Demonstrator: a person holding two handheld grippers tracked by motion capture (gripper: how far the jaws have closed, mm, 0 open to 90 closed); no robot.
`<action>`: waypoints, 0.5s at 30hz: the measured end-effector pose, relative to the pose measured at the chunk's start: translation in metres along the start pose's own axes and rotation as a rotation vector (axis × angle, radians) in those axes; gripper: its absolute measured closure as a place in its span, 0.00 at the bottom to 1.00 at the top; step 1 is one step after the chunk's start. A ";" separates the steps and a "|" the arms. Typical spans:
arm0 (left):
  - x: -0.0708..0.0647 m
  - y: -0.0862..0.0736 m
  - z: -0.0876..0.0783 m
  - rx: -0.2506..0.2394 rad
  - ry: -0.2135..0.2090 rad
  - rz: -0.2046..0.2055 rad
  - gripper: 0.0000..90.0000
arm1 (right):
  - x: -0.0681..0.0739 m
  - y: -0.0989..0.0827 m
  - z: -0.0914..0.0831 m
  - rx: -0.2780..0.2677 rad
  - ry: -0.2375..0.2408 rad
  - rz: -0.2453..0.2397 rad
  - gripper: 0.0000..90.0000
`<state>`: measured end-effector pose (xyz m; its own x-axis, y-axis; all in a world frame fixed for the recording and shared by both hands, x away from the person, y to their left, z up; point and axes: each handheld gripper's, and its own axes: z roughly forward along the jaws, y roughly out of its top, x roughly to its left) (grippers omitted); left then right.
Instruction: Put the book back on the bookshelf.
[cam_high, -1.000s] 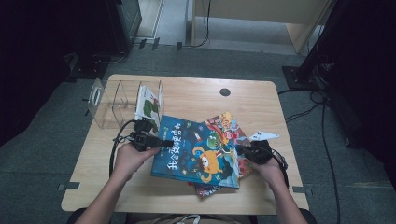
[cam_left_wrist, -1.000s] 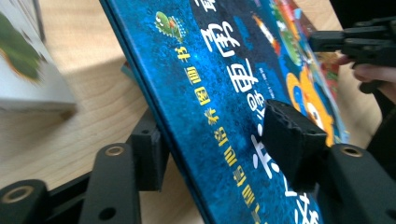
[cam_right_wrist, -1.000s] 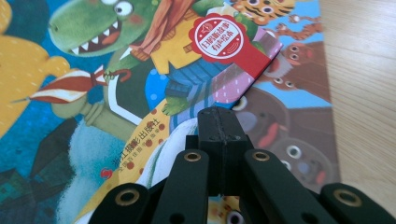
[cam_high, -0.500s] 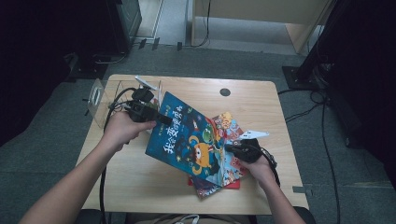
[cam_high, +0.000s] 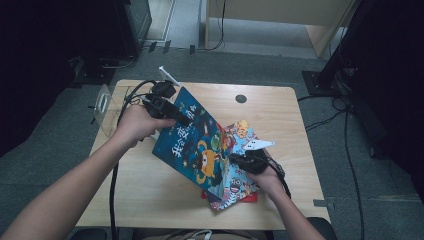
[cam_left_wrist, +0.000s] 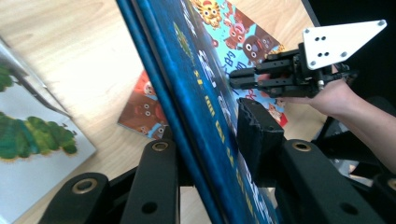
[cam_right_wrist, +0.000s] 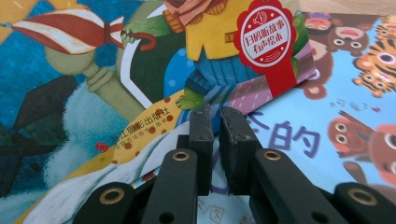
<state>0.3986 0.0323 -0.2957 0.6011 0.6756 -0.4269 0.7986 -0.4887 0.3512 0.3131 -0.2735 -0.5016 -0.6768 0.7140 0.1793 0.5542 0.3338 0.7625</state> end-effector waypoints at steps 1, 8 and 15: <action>0.000 0.000 0.000 0.000 0.000 0.000 0.78 | 0.000 0.000 0.000 0.000 0.000 0.000 0.93; 0.004 0.009 -0.005 0.025 -0.005 -0.016 0.82 | 0.008 0.005 0.007 -0.007 0.009 -0.025 0.88; 0.006 0.012 -0.010 0.039 -0.006 -0.033 0.84 | 0.016 0.006 0.012 0.003 0.018 -0.063 0.80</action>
<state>0.4116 0.0364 -0.2861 0.5743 0.6886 -0.4427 0.8186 -0.4875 0.3036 0.3120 -0.2525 -0.5018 -0.7187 0.6805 0.1424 0.5117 0.3791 0.7710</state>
